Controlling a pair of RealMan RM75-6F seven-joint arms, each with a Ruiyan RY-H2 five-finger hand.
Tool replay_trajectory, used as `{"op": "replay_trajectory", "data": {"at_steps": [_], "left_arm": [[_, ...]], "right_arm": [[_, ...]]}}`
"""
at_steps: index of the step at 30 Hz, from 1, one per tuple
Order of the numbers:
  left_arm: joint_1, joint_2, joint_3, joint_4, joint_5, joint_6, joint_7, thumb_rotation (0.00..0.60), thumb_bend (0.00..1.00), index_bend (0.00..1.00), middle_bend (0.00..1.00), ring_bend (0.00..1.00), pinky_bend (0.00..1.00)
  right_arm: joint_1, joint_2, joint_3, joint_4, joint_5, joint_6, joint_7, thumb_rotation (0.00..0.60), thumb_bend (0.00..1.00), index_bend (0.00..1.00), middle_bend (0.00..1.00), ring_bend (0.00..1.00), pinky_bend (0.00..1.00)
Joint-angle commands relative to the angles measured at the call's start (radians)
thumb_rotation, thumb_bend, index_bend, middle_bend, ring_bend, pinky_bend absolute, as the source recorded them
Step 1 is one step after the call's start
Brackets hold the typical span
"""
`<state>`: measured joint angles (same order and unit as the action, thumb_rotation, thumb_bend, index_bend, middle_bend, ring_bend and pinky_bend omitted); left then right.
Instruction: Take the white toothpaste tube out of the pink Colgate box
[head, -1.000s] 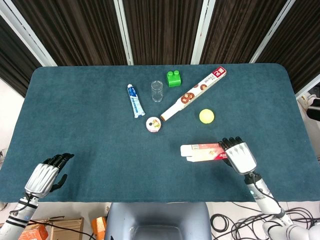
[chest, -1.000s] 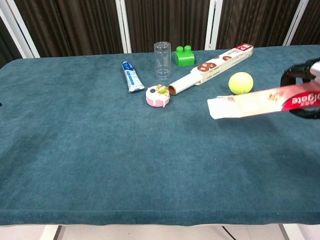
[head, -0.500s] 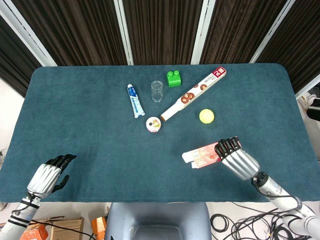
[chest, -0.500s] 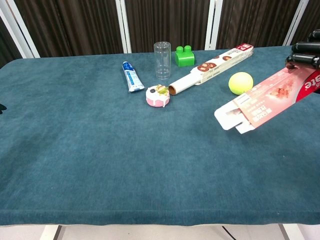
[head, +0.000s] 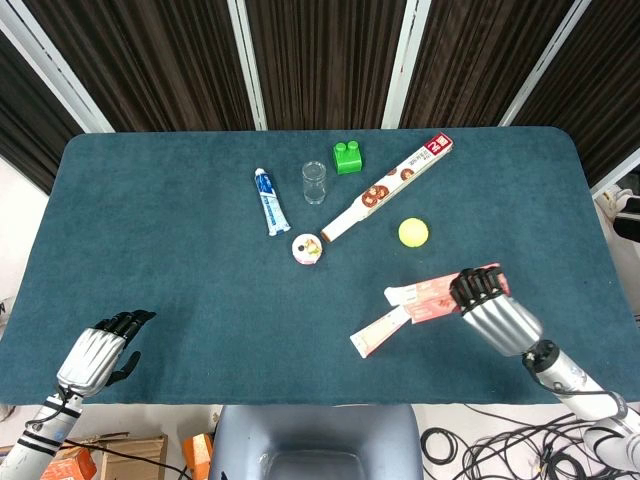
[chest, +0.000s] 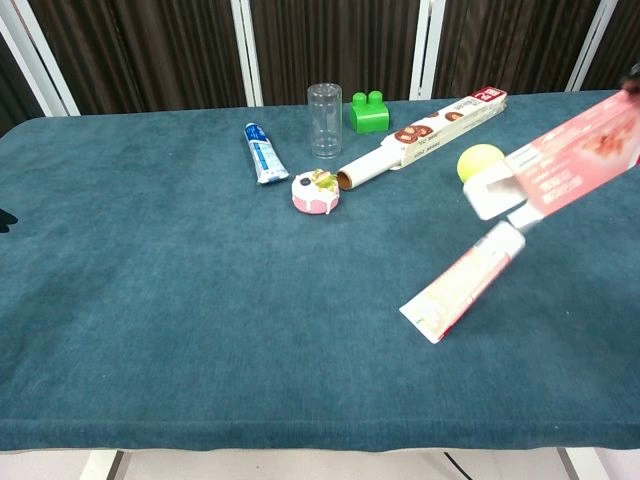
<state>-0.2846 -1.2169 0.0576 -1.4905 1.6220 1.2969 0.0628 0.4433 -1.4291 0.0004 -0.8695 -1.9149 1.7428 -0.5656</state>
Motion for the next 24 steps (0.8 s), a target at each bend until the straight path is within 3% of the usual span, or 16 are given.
{"op": "replay_trajectory", "data": {"at_steps": [1, 5, 13, 19, 24], "left_arm": [[0.0, 0.0, 0.001, 0.0, 0.002, 0.0, 0.001, 0.6, 0.46, 0.19, 0.21, 0.22, 0.43], [-0.002, -0.001, 0.001, -0.001, 0.002, -0.003, 0.004, 0.6, 0.46, 0.19, 0.21, 0.22, 0.43], [-0.003, -0.001, 0.003, -0.003, 0.004, -0.005, 0.007, 0.6, 0.46, 0.19, 0.21, 0.22, 0.43], [-0.004, 0.002, 0.003, -0.002, 0.002, -0.007, -0.002, 0.6, 0.46, 0.19, 0.21, 0.22, 0.43], [-0.004, 0.004, 0.003, -0.004, 0.0, -0.008, -0.004, 0.6, 0.46, 0.19, 0.21, 0.22, 0.43]], "right_arm": [[-0.034, 0.04, 0.029, -0.063, 0.057, 0.012, 0.038, 0.6, 0.2, 0.53, 0.51, 0.5, 0.55], [-0.064, 0.073, 0.038, -0.137, 0.11, -0.002, 0.097, 0.6, 0.2, 0.52, 0.5, 0.5, 0.55], [-0.122, 0.055, -0.009, -0.308, 0.273, -0.216, 0.365, 0.6, 0.2, 0.48, 0.5, 0.5, 0.55], [-0.13, 0.034, -0.076, -0.302, 0.324, -0.399, 0.635, 0.6, 0.2, 0.44, 0.48, 0.48, 0.55], [-0.154, 0.02, -0.137, -0.255, 0.273, -0.411, 0.75, 0.6, 0.2, 0.44, 0.48, 0.48, 0.55]]}}
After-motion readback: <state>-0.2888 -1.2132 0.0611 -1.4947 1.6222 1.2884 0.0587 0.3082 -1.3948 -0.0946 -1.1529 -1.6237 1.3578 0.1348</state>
